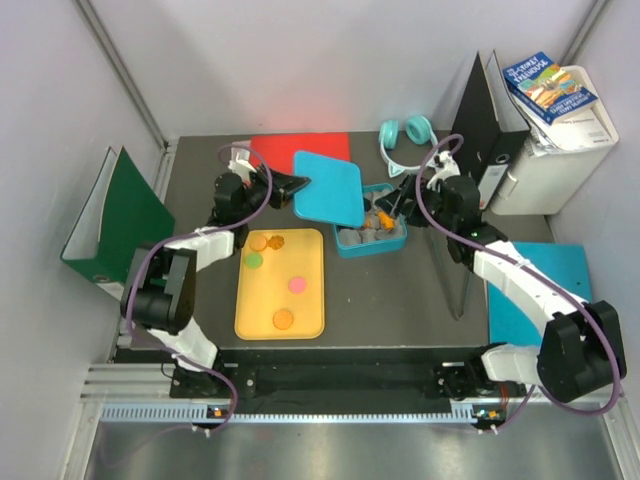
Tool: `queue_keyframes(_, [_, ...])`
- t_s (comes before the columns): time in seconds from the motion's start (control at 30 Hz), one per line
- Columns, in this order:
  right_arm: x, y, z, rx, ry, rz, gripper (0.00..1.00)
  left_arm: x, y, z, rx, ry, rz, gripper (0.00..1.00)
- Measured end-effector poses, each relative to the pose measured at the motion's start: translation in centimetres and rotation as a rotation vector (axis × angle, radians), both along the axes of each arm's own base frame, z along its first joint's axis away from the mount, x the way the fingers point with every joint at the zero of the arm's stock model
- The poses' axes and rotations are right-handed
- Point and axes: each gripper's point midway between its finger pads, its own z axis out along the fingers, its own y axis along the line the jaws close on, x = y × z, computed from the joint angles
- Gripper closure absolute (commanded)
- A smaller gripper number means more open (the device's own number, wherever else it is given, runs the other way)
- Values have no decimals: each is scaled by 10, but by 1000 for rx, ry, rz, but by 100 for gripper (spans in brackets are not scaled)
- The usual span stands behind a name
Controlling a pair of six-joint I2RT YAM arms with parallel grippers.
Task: Pack the cookies
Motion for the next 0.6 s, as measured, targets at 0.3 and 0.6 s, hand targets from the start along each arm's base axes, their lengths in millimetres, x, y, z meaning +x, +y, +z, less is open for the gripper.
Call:
queue_keyframes(0.3, [12,-5,17,180,-91,-51,22,-2,-18,-14,-44,-30,-29,100])
queue_keyframes(0.6, [20,-19,-5,243,-57,-115,23,-10,-22,-54,-22,36,18,100])
